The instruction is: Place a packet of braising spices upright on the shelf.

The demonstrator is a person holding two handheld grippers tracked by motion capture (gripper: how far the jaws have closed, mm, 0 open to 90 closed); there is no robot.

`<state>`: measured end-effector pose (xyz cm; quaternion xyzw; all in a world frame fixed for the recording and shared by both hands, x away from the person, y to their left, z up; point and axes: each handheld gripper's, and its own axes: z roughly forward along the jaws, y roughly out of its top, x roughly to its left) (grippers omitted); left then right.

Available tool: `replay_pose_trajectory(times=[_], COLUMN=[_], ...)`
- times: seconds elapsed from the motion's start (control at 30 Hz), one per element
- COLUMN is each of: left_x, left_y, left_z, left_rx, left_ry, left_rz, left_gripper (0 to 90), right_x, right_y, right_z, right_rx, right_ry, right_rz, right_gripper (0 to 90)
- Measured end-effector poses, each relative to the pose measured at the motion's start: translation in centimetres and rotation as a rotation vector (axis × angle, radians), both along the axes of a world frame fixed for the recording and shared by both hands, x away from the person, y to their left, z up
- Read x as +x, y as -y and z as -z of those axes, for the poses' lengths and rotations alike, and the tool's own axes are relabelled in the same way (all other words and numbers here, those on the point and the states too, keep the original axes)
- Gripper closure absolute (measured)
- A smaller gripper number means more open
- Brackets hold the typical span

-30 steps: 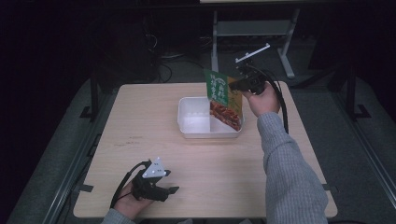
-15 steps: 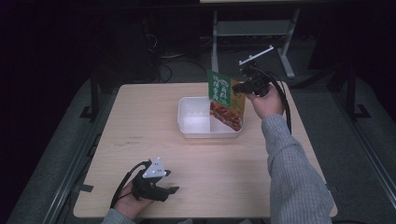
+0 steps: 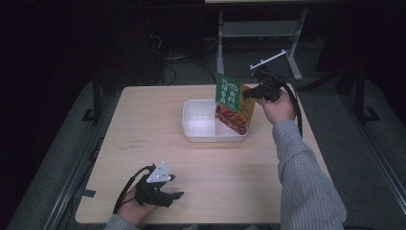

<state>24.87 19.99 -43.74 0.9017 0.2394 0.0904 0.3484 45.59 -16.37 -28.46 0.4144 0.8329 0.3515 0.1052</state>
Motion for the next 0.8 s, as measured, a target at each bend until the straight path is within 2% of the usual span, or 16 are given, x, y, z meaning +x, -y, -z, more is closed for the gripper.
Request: replay_pose_trajectory(times=[0.33,0.43,0.57,0.6,0.63,0.67,0.7,0.8], left_x=[0.0,0.0,0.0,0.0,0.0,0.0,0.0,0.0], left_y=[-0.1,-0.1,-0.1,-0.1,-0.1,-0.1,-0.1,-0.1], left_z=[0.0,0.0,0.0,0.0,0.0,0.0,0.0,0.0], left_rx=[-0.001,0.000,0.001,0.001,0.000,-0.002,-0.005,-0.004], left_ry=[0.000,0.001,0.002,0.002,0.002,0.001,-0.002,-0.002], left_rz=[-0.002,-0.003,-0.004,-0.004,-0.005,-0.007,-0.011,-0.011], left_gripper=[34.7,34.5,34.3,34.3,34.2,34.2,34.1,33.9], right_x=[-0.2,-0.3,-0.5,-0.5,-0.7,-0.8,-0.8,-1.1], right_y=[0.6,0.8,0.9,0.9,1.1,1.3,1.4,1.7], right_z=[0.3,0.3,0.4,0.4,0.4,0.5,0.5,0.6], right_rx=[0.026,0.045,0.041,0.041,0.048,0.051,0.055,0.060], right_ry=[-0.016,-0.028,-0.034,-0.034,-0.046,-0.048,-0.049,-0.058], right_rz=[-0.005,-0.013,-0.007,-0.007,-0.010,-0.008,-0.004,-0.002], right_gripper=[84.0,77.2,66.1,66.1,60.3,60.3,55.1,50.9])
